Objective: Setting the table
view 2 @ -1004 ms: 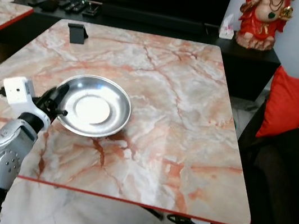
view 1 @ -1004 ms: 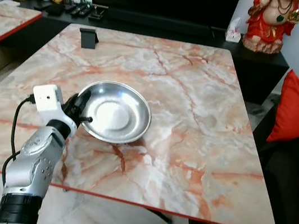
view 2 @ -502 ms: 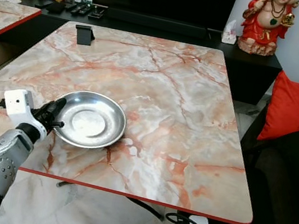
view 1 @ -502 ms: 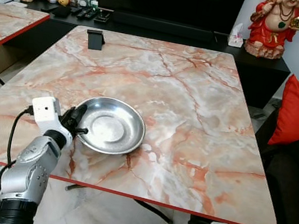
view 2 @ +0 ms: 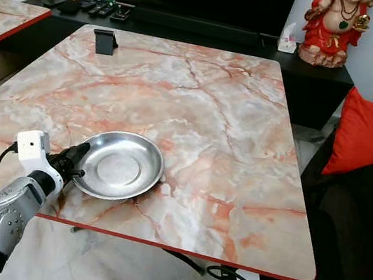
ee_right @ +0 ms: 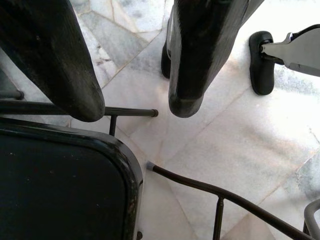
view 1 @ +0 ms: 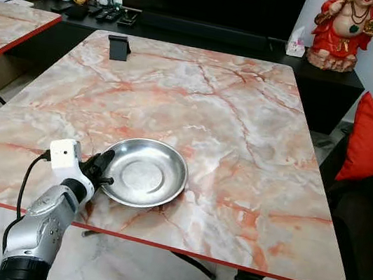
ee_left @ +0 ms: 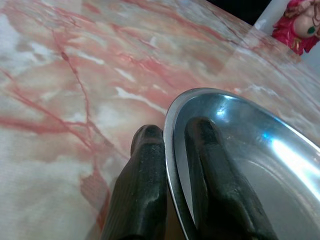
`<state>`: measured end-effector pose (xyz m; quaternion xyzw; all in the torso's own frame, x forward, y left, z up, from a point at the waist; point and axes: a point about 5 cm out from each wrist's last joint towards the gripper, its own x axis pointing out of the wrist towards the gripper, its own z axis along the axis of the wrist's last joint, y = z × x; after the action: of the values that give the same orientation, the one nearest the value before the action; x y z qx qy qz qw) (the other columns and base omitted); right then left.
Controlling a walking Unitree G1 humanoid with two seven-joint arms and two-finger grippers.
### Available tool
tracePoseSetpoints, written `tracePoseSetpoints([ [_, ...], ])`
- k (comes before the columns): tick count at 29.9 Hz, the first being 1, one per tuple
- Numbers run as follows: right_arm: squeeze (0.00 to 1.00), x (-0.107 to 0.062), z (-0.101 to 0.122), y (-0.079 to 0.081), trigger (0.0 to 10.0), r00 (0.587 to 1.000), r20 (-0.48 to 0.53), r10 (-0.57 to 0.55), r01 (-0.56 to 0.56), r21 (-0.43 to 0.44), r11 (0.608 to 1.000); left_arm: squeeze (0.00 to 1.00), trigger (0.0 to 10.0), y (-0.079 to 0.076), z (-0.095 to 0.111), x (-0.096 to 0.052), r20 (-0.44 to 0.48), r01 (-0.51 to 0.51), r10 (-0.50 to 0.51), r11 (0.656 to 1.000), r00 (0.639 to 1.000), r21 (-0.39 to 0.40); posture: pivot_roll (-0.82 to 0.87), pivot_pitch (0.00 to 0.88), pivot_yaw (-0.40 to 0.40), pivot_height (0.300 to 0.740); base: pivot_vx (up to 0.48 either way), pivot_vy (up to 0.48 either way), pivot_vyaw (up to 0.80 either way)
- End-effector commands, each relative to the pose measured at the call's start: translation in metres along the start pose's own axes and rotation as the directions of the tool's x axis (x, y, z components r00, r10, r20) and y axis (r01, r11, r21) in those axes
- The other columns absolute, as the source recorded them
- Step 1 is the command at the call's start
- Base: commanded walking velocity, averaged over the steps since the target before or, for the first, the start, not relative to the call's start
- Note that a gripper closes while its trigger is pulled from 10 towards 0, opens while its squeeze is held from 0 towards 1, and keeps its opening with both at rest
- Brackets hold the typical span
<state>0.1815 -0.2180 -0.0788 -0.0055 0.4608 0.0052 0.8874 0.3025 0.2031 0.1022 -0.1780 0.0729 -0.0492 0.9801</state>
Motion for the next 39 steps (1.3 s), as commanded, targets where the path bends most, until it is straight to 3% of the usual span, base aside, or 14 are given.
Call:
tracePoseSetpoints([
  [1, 0.00, 0.000, -0.001, 0.000, 10.0, 1.000, -0.002, -0.001, 0.001, 0.000, 1.000, 0.00, 10.0, 0.005, -0.004, -0.003, -0.023, -0.005, 0.005, 1.000, 1.000, 0.030, -0.02, 0.000, 0.002, 0.707, 0.000, 0.000, 0.00],
  [6, 0.00, 0.000, -0.001, 0.000, 10.0, 1.000, -0.002, 0.001, -0.001, -0.001, 1.000, 0.04, 10.0, 0.007, -0.003, -0.004, -0.025, 0.005, -0.004, 0.998, 1.000, 0.068, -0.02, 0.000, 0.003, 0.707, 0.000, 0.000, 0.00],
  [7, 0.00, 0.000, -0.001, 0.000, 10.0, 1.000, -0.002, 0.001, -0.001, -0.002, 1.000, 0.27, 10.0, 0.007, -0.003, -0.004, -0.024, 0.002, -0.001, 0.997, 1.000, 0.079, -0.02, 0.000, 0.005, 0.707, 0.000, 0.000, 0.00],
  [8, 0.00, 0.000, -0.001, 0.000, 10.0, 1.000, -0.002, 0.001, -0.001, -0.002, 1.000, 0.61, 10.0, 0.008, -0.002, -0.004, -0.022, 0.001, 0.001, 0.996, 1.000, 0.089, -0.02, 0.000, 0.005, 0.707, 0.000, 0.000, 0.00],
  [9, 0.00, 0.000, -0.001, 0.000, 10.0, 1.000, -0.002, 0.001, -0.001, -0.002, 1.000, 0.83, 10.0, 0.008, -0.002, -0.004, -0.022, 0.001, 0.001, 0.996, 1.000, 0.094, -0.02, 0.000, 0.005, 0.707, 0.000, 0.000, 0.00],
  [28, 0.00, 0.000, -0.002, 0.001, 10.0, 1.000, -0.005, 0.005, -0.005, -0.001, 1.000, 0.80, 10.0, 0.004, 0.004, -0.003, 0.001, 0.018, -0.018, 0.987, 1.000, 0.157, -0.02, 0.000, 0.008, 0.707, 0.000, 0.000, 0.00],
  [29, 0.00, 0.000, -0.002, 0.001, 10.0, 1.000, -0.005, 0.005, -0.005, -0.001, 1.000, 0.75, 10.0, 0.004, 0.007, -0.003, 0.017, 0.013, -0.015, 0.988, 1.000, 0.153, -0.02, 0.000, 0.008, 0.707, 0.000, 0.000, 0.00],
  [30, 0.00, 0.000, -0.002, 0.001, 10.0, 1.000, -0.005, 0.005, -0.005, 0.000, 1.000, 0.24, 10.0, 0.004, 0.013, -0.003, 0.052, -0.001, -0.008, 0.987, 0.999, 0.159, -0.02, 0.000, 0.009, 0.707, 0.000, 0.000, 0.00],
  [31, 0.00, 0.000, -0.002, 0.001, 10.0, 1.000, -0.005, 0.005, -0.005, 0.000, 1.000, 0.24, 10.0, 0.004, 0.013, -0.003, 0.052, -0.001, -0.008, 0.987, 0.999, 0.159, -0.02, 0.000, 0.009, 0.707, 0.000, 0.000, 0.00],
  [32, 0.00, 0.000, -0.002, 0.001, 10.0, 1.000, -0.005, 0.005, -0.005, 0.000, 1.000, 0.00, 10.0, 0.004, 0.018, -0.003, 0.088, -0.015, 0.000, 0.986, 0.996, 0.163, -0.02, 0.000, 0.008, 0.707, 0.000, 0.000, 0.00],
  [36, 0.00, 0.000, -0.002, 0.001, 10.0, 1.000, -0.004, 0.004, -0.004, 0.001, 1.000, 0.00, 10.0, 0.003, 0.038, -0.005, 0.208, -0.049, 0.018, 0.988, 0.978, 0.144, -0.02, 0.000, 0.005, 0.707, 0.000, 0.000, 0.00],
  [37, 0.00, 0.000, -0.002, 0.001, 10.0, 1.000, -0.005, 0.004, -0.004, 0.000, 1.000, 0.00, 10.0, 0.001, 0.052, -0.006, 0.266, -0.060, 0.012, 0.983, 0.964, 0.173, -0.02, 0.000, 0.004, 0.707, 0.000, 0.000, 0.00],
  [39, 0.00, 0.000, -0.001, 0.001, 10.0, 1.000, -0.005, 0.004, -0.004, -0.001, 1.000, 0.00, 10.0, -0.004, 0.060, -0.007, 0.296, -0.064, -0.008, 0.971, 0.955, 0.232, -0.02, 0.000, 0.003, 0.707, 0.000, 0.000, 0.00],
])
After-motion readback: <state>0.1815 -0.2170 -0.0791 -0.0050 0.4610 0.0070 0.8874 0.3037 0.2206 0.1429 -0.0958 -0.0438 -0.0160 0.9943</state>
